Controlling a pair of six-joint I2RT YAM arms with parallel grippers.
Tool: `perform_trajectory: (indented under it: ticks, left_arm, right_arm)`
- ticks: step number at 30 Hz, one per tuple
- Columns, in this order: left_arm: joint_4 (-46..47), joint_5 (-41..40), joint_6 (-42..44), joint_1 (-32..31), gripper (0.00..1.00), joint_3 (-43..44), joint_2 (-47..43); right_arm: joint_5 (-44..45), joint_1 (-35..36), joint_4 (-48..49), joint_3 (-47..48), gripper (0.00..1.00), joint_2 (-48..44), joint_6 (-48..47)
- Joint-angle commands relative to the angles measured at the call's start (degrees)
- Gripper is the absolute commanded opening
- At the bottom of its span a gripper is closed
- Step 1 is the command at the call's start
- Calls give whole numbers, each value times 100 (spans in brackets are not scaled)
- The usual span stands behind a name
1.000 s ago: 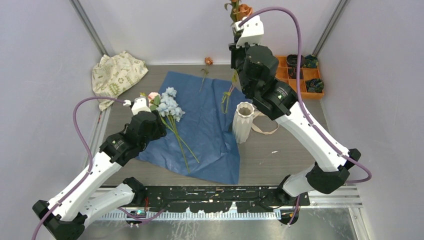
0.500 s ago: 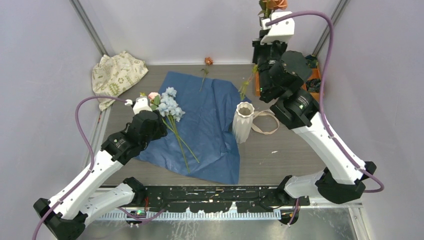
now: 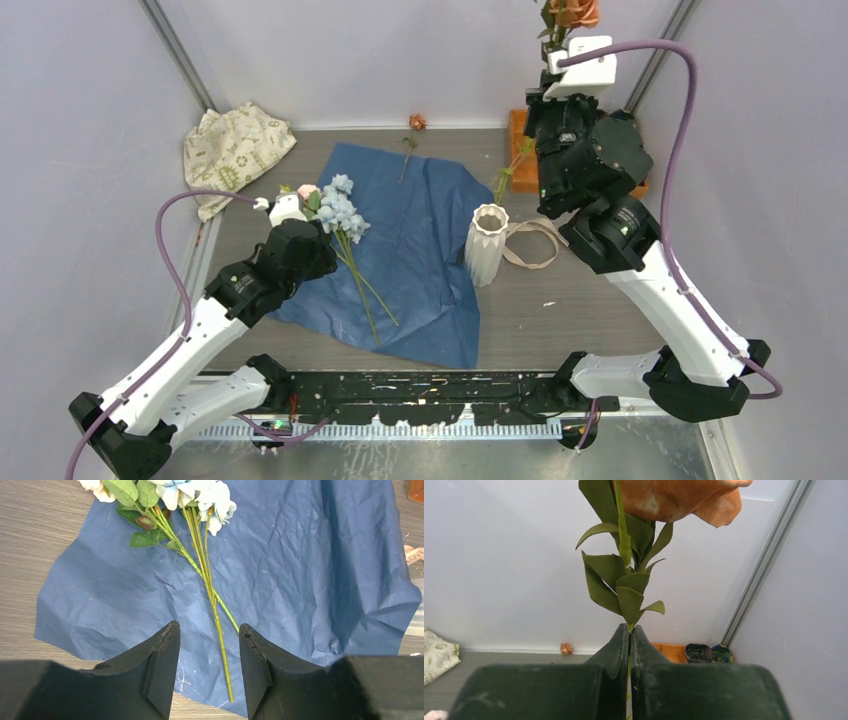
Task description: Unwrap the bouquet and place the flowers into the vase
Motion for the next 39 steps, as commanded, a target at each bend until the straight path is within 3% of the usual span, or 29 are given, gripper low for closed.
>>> perform_trajectory:
  ticks: [1, 20, 31, 39]
  left_arm:
    - [252, 46, -80, 25, 48, 311, 81]
    - [238, -57, -61, 21, 48, 169, -66]
    - [317, -8, -61, 25, 48, 112, -43]
    - [381, 85, -61, 25, 48, 103, 46]
  right_arm:
    - [46, 20, 288, -313, 1, -20, -49]
    - [-10, 19, 192, -1617, 1, -81, 953]
    - [-372, 32, 306, -2926, 1, -877, 1700]
    - [-914, 35, -135, -3246, 1, -1283, 2388]
